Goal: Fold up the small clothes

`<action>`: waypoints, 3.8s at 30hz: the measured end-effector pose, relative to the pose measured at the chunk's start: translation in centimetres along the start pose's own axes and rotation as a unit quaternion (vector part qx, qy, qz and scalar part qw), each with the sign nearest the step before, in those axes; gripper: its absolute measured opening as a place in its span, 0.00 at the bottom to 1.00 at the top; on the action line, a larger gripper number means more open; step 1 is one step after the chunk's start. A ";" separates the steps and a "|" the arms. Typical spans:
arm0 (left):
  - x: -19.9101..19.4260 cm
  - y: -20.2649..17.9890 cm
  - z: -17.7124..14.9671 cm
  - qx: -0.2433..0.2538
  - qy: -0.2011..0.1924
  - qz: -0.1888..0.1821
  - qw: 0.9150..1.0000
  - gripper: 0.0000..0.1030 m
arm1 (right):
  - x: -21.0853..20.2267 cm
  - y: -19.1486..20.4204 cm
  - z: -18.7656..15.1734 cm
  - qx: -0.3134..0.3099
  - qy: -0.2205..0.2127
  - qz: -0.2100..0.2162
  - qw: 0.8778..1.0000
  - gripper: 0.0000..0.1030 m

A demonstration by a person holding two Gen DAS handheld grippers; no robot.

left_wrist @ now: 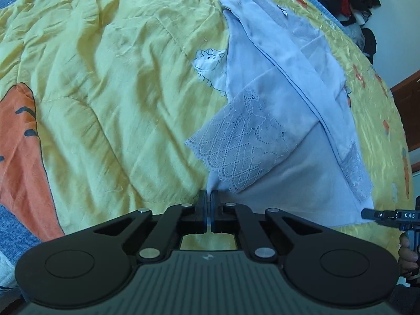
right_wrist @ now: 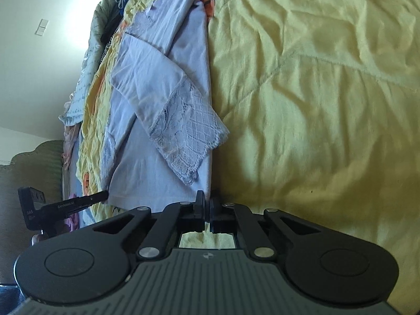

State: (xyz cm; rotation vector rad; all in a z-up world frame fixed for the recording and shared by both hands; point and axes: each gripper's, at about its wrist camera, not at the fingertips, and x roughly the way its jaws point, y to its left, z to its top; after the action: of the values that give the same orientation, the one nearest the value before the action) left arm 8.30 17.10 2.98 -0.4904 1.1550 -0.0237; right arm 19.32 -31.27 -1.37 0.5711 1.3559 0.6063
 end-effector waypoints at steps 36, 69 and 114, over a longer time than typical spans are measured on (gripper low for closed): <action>-0.7 -1.3 -1.2 -0.004 -0.110 0.043 0.993 0.35 | -3.4 -0.4 2.4 0.029 -0.065 0.067 0.995 0.65; 3.3 2.6 2.3 -0.172 0.009 -0.146 0.974 0.04 | 3.2 -4.2 2.8 0.181 -0.011 0.147 0.972 0.05; 9.3 -16.4 2.2 0.630 -0.196 0.184 0.728 0.72 | 1.5 -0.7 19.1 0.106 -0.115 0.123 0.980 0.71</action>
State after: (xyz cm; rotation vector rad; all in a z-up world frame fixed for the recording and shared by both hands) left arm 17.90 0.78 1.88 0.9293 0.5699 -0.3273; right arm 38.47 -31.28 -0.51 0.9640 1.1454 0.5772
